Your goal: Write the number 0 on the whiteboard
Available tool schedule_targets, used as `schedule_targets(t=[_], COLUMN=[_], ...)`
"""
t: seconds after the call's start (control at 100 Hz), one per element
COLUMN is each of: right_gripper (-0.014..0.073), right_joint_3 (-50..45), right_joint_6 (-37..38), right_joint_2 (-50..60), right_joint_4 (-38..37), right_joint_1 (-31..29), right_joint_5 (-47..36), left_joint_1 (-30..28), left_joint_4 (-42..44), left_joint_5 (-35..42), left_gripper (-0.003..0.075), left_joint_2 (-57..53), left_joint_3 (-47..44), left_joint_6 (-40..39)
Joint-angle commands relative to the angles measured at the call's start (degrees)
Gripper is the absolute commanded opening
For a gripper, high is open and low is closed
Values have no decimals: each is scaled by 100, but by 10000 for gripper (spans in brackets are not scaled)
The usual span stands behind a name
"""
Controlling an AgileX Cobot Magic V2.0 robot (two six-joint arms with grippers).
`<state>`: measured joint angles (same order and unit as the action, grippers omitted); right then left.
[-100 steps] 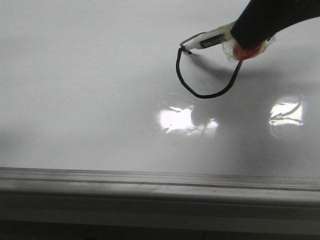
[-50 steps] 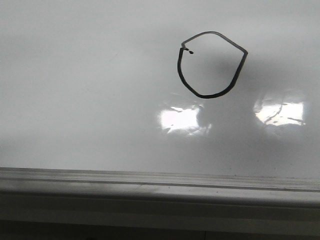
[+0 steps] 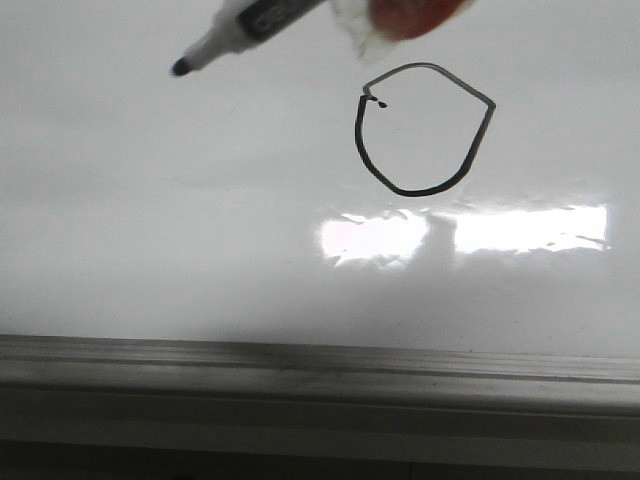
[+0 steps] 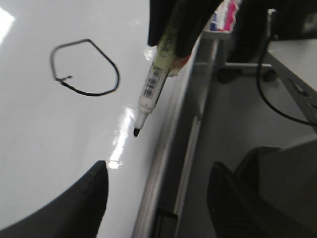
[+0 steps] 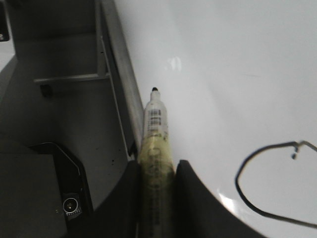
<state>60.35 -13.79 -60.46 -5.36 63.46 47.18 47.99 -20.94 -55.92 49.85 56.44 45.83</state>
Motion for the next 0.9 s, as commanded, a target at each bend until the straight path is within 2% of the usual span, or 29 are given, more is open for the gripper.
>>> schedule_targets(t=[0.0,0.27,0.54,0.68,0.89], right_gripper=[-58,-58,-58,-58,-58], right_joint_3=[198,242,430,430,430], right_joint_6=[-90,-90,-90,-90,-90], right_joint_2=[-79,-289,-304,-304,-304], right_joint_4=[-39,-15,0,51,115], right_joint_1=[228,595,748,748,748], right_joint_5=[-519,-1019,-1064,-979,-916], left_joint_1=[112,480,506,506,506], left_joint_4=[-388,-397,-387,-387,-398], left_joint_5=[0,0,39,130,256], left_gripper=[408,408,392,318,154], left_joint_2=[219,561,713,721,721], left_joint_3=[302,322,322,331,331], left_joint_6=[127,127,127,127,127])
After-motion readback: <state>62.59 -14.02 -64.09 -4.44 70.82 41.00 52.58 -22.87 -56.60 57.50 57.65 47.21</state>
